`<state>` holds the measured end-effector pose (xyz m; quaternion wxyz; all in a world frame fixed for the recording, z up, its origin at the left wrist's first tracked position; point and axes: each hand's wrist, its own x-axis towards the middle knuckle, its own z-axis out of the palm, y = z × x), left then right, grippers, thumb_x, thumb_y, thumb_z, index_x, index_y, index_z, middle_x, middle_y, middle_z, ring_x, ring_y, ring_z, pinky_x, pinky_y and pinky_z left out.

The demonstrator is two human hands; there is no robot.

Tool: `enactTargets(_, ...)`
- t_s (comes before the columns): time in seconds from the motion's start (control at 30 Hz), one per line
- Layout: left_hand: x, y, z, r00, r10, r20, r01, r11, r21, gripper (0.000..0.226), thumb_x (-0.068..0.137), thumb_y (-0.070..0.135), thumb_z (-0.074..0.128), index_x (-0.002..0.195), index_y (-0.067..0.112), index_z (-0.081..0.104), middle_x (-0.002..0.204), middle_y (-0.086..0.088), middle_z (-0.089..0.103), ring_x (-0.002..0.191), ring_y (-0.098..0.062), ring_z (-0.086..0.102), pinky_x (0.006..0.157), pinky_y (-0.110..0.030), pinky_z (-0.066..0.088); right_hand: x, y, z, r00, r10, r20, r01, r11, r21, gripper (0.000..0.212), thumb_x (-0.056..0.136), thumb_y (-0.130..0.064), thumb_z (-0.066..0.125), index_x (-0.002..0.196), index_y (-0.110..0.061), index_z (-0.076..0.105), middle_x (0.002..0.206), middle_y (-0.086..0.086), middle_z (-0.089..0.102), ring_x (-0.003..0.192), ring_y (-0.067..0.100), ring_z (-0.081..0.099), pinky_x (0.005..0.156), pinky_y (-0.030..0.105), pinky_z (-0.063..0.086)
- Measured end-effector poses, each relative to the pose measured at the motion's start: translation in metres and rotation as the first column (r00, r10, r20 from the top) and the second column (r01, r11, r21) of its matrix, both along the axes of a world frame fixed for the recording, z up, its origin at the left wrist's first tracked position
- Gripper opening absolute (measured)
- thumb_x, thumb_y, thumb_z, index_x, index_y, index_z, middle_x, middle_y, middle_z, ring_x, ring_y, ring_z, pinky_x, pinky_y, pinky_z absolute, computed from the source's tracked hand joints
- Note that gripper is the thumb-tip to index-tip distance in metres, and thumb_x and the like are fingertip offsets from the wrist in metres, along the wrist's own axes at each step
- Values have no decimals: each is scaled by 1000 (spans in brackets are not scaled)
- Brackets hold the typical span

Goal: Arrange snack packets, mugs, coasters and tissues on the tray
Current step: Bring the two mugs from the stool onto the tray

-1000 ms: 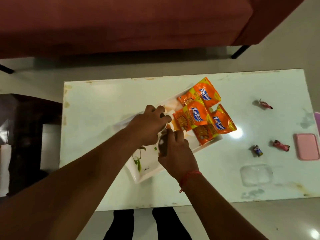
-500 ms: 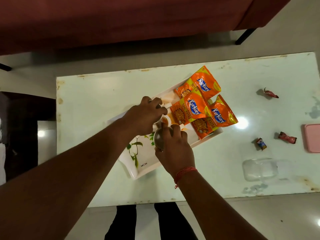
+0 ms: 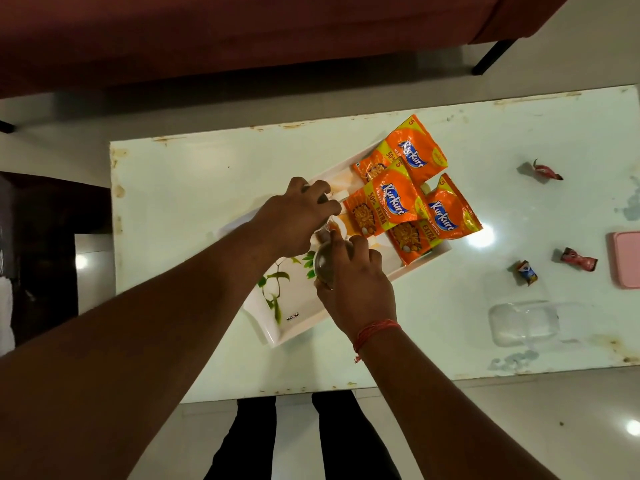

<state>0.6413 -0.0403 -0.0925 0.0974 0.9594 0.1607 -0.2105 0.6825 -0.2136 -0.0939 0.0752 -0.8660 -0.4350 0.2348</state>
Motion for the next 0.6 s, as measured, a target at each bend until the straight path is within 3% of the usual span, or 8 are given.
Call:
enactTargets(0.1, 0, 0, 1, 1000, -8, -4, 8, 1000, -4, 83, 73, 8, 72, 144, 31, 36, 158, -7, 21, 141, -38, 22, 85, -47, 53, 0, 0, 2, 1000, 11, -14, -11, 1000, -8, 92, 77, -48, 77, 151, -23, 27, 141, 11, 43, 117, 31, 54, 89, 40, 57)
enactTargets(0.17, -2, 1, 2, 999, -24, -35, 23, 1000, -12, 91, 75, 12, 73, 150, 36, 26, 164, -8, 4, 148, -40, 5, 107, -63, 36, -2, -2, 6, 1000, -10, -27, 10, 1000, -4, 96, 76, -49, 78, 151, -23, 24, 148, 13, 38, 122, 35, 53, 92, 43, 57)
enactTargets(0.2, -4, 1, 4, 999, -30, -39, 30, 999, -18, 95, 75, 14, 73, 151, 38, 21, 164, -8, -3, 149, -41, -2, 111, -67, 26, -4, -3, 9, 999, -26, -27, 26, 1000, 2, 97, 76, -50, 79, 152, -24, 24, 151, 14, 36, 124, 36, 52, 92, 45, 56)
enactTargets(0.27, -12, 1, 8, 999, -32, -1, 32, 999, -12, 99, 73, 21, 74, 152, 41, 16, 165, -8, -8, 149, -41, -8, 112, -70, 16, -8, -6, 15, 998, -62, -16, 62, 998, 18, 94, 76, -51, 78, 150, -25, 25, 153, 13, 35, 128, 37, 51, 93, 46, 54)
enactTargets(0.4, -49, 1, 13, 991, 66, 118, -64, 998, -16, 88, 75, 48, 68, 150, 38, 23, 165, -9, -5, 150, -41, -5, 113, -69, 15, -27, -8, 32, 994, -103, 40, 101, 994, 41, 84, 84, -53, 68, 149, -26, 22, 154, 10, 32, 137, 35, 41, 103, 52, 49)
enactTargets(0.5, -92, 6, 16, 967, 201, 154, -206, 978, 15, 82, 85, 68, 40, 153, 35, 9, 165, -9, -3, 151, -39, -4, 113, -69, 15, -54, 8, 43, 997, -57, 56, 56, 998, 31, 80, 91, -55, 54, 154, -23, 17, 161, 10, 25, 147, 35, 25, 115, 52, 34)
enactTargets(0.6, -143, 21, 19, 935, 312, 169, -325, 944, 53, 73, 91, 71, 11, 154, 35, 2, 166, -6, -4, 151, -36, -4, 116, -66, 11, -86, 36, 50, 1000, 9, 25, -10, 999, 41, 77, 95, -55, 47, 157, -21, 15, 165, 11, 15, 151, 35, 13, 120, 53, 24)
